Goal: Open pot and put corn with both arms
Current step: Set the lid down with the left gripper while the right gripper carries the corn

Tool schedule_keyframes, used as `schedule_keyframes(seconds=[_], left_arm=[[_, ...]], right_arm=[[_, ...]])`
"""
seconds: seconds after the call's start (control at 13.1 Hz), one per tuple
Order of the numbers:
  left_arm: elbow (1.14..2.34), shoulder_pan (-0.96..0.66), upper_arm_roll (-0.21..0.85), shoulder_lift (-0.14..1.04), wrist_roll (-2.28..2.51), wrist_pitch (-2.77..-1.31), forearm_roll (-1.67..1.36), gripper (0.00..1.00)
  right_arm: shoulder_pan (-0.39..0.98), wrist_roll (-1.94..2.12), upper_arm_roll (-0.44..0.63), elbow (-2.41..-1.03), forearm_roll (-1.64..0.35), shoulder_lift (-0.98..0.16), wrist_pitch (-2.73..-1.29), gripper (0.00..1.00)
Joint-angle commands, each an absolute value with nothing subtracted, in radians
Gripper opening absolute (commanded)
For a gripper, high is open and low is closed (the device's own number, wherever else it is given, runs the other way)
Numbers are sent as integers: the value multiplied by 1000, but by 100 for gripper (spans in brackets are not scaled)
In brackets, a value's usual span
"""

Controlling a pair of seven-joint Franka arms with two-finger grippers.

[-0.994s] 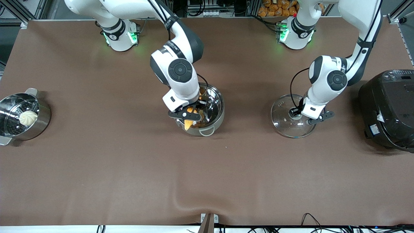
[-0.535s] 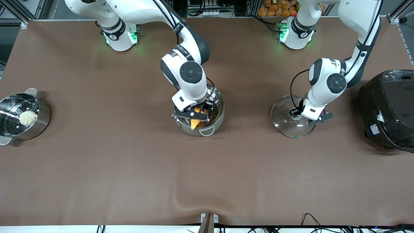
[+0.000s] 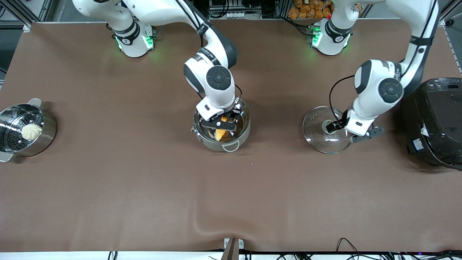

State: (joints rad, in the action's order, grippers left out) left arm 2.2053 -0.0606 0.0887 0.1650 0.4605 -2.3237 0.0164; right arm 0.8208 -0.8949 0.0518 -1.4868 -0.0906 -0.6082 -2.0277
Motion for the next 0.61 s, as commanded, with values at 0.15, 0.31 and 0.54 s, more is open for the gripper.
schedule_keyframes(seconds=[0.15,0.31,0.54], left_arm=[[2066,-22,95,160,397,-2109,15,100],[2045,-20,97,158,390,-2091,15,100],[1955,-20,100,156,390,-1996,15,100]], right_arm=[[827,-917,54,-1502,-75,-591,-2029,100],[816,-911,54,-1496,-78,-588,-2033,100],[758,-902,51,-1493,-92,-531,-2025,100]])
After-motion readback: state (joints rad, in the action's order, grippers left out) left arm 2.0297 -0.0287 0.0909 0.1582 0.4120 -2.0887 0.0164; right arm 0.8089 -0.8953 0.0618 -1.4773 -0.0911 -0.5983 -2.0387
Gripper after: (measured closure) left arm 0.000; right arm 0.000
